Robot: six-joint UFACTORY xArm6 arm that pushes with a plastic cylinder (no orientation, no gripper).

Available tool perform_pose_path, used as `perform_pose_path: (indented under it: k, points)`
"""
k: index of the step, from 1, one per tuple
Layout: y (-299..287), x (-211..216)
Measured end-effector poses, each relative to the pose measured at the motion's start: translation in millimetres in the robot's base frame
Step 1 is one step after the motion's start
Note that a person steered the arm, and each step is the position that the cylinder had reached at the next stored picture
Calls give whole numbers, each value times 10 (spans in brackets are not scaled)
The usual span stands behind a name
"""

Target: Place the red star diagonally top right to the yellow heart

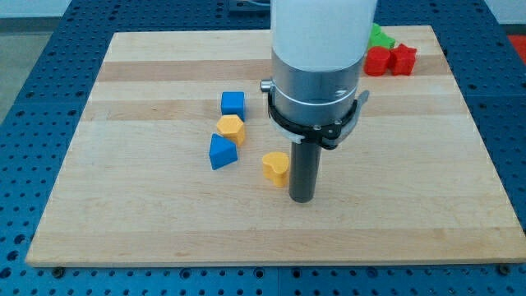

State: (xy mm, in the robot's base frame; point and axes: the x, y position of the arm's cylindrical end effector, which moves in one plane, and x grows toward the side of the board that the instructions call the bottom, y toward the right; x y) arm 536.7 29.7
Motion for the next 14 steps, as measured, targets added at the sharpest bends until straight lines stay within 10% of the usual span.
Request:
perform_pose_path:
  k: [5,12,14]
  points:
    - [2928,-2866]
    - [1015,-1900]
    - [480,-2237]
